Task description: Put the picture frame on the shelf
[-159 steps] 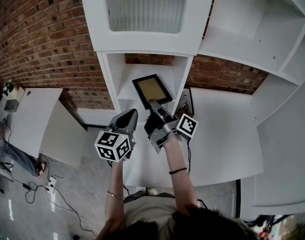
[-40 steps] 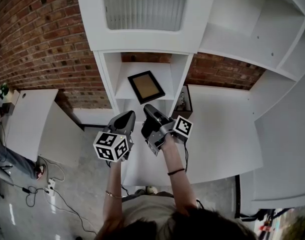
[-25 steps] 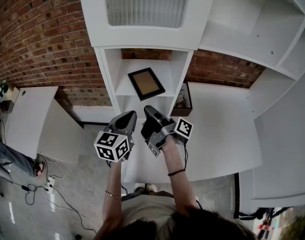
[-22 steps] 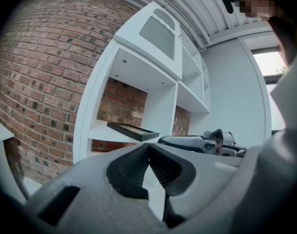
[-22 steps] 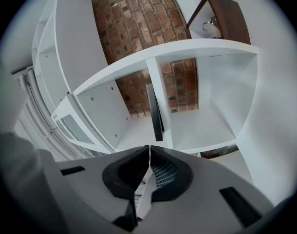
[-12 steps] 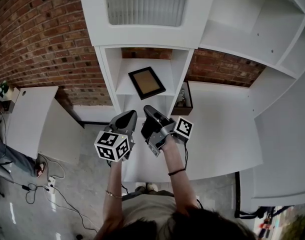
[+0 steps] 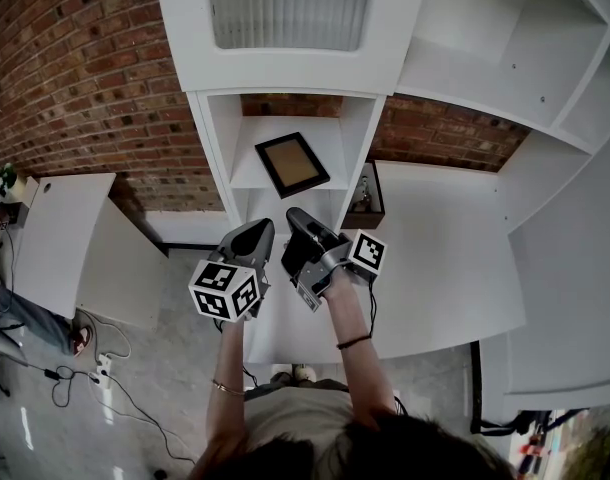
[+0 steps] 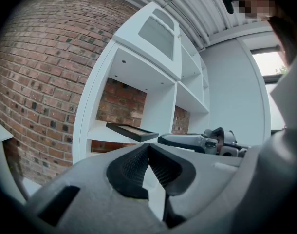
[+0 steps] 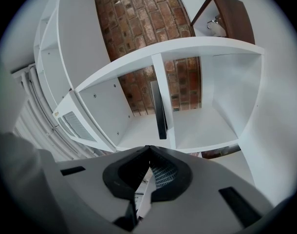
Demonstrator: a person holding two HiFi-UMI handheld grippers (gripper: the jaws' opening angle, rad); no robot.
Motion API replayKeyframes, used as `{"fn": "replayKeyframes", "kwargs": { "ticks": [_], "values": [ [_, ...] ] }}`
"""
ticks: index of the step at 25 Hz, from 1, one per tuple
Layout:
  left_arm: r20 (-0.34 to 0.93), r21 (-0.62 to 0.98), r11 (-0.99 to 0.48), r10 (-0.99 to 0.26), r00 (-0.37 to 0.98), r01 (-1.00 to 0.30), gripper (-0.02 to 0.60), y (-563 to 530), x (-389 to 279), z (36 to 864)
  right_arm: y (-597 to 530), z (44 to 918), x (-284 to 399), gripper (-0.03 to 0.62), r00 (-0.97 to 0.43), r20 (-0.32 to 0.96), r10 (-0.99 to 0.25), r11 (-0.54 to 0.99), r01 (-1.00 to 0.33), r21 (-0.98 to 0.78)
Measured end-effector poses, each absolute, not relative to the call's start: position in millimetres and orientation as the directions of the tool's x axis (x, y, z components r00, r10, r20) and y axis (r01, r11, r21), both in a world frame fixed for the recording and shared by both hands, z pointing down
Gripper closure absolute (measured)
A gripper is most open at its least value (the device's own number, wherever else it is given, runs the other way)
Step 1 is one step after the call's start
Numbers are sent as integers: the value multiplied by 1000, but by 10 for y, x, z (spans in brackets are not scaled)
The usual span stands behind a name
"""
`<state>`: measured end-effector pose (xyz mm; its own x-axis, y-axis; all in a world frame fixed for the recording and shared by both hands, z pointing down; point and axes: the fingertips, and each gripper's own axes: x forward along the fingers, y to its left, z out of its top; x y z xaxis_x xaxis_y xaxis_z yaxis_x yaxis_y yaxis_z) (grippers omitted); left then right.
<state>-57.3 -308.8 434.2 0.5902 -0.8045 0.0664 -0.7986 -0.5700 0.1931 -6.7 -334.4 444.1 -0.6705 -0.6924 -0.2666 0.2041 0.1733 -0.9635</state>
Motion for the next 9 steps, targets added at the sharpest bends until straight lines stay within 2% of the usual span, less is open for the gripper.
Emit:
{"fn": "replayKeyframes", "kwargs": {
  "ticks": [9],
  "values": [
    [71,188,-572,-803,591,-799,571,-3088,-567,4343,-3338,4403,-90,585,-675,-274,-685,178,210,-961]
  ]
}}
